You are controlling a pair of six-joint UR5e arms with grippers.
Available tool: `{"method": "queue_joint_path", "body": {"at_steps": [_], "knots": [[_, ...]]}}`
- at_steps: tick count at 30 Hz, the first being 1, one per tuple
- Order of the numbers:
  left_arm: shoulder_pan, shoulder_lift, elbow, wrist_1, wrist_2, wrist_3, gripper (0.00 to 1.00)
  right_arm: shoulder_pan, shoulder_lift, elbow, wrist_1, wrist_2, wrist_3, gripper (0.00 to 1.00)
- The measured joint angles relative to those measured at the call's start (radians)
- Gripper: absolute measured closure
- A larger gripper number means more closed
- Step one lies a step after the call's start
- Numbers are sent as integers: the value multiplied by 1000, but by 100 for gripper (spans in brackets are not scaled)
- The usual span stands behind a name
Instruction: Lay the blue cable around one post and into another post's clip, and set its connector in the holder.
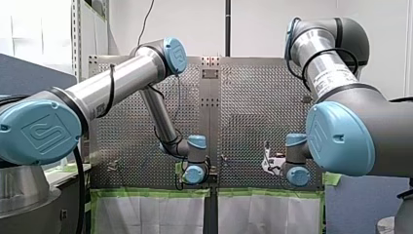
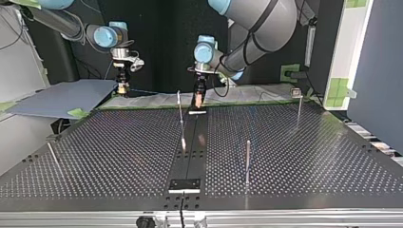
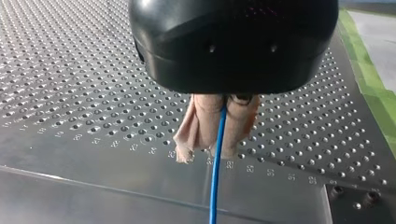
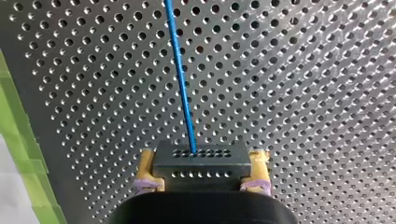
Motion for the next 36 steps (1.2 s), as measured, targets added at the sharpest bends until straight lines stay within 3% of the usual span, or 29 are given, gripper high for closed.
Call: {"method": "queue_joint_path", "body": {"at_steps": [4, 12, 15, 17, 18, 20, 21, 22, 23, 36], "knots": [[6, 0, 7, -9, -3, 3, 100, -3, 18, -16, 11, -1, 0, 100], [16, 0, 13, -26, 2, 25, 100, -7, 59, -59, 77, -1, -11, 100], [20, 0, 13, -37, 13, 29, 93, -9, 61, -63, 84, -1, -11, 100], [21, 0, 15, -46, 17, 31, 71, -10, 62, -64, 85, -1, -11, 100], [22, 0, 15, -52, 19, 33, 71, -10, 62, -65, 85, -2, -11, 100], [22, 0, 16, -65, 27, 42, 43, -11, 62, -65, 85, -2, -11, 100], [22, 0, 16, -71, 32, 48, 43, -11, 62, -65, 86, -2, -11, 100], [22, 1, 16, -77, 38, 54, 19, -11, 62, -65, 86, -2, -11, 100], [22, 1, 16, -86, 47, 61, 2, -11, 62, -65, 87, -2, -11, 100], [40, 6, 16, -190, 154, 92, 2, -13, 63, -65, 89, -2, -13, 100]]}}
